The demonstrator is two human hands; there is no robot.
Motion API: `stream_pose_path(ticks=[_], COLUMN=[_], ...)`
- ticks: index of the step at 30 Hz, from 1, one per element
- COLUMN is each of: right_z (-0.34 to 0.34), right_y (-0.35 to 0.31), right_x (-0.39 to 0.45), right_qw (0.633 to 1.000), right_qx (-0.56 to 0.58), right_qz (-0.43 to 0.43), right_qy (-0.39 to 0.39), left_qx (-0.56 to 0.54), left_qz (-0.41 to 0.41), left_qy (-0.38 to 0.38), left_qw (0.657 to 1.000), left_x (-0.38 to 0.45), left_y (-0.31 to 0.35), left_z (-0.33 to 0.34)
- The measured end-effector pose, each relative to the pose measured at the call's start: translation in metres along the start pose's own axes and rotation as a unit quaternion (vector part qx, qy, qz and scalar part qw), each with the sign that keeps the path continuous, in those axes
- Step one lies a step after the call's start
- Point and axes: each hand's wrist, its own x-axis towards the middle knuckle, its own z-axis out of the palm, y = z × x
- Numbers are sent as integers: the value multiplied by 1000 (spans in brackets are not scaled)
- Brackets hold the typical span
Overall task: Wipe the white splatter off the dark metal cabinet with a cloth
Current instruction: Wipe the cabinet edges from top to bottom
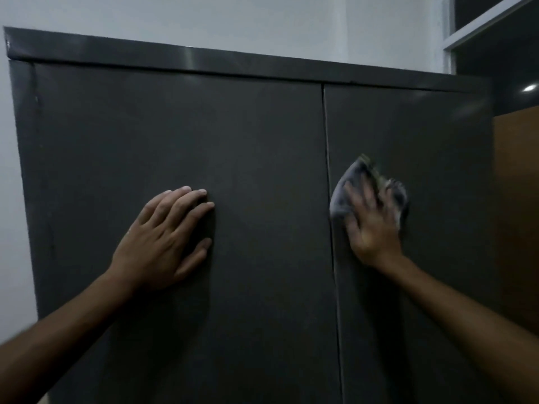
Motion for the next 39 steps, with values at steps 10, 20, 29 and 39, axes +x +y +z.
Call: stream_pose_path(ticks=[10, 20, 29, 39], right_z=[44, 16, 31, 8], right_y=[-174, -16, -72, -50], right_x=[-268, -29, -217, 52], right_qw=[988, 925, 965, 891], right_qx=[-16, 73, 55, 62], right_qz=[-77, 361, 238, 446], right_qy=[-131, 91, -92, 48], left_qx=[-11, -2, -3, -43], left_qz=[3, -2, 8, 3], left_qy=[0, 5, 4, -6], left_qw=[1000, 1000, 1000, 999], left_x=[-1, 0, -1, 0], left_y=[0, 0, -1, -3], left_z=[-4, -3, -1, -7])
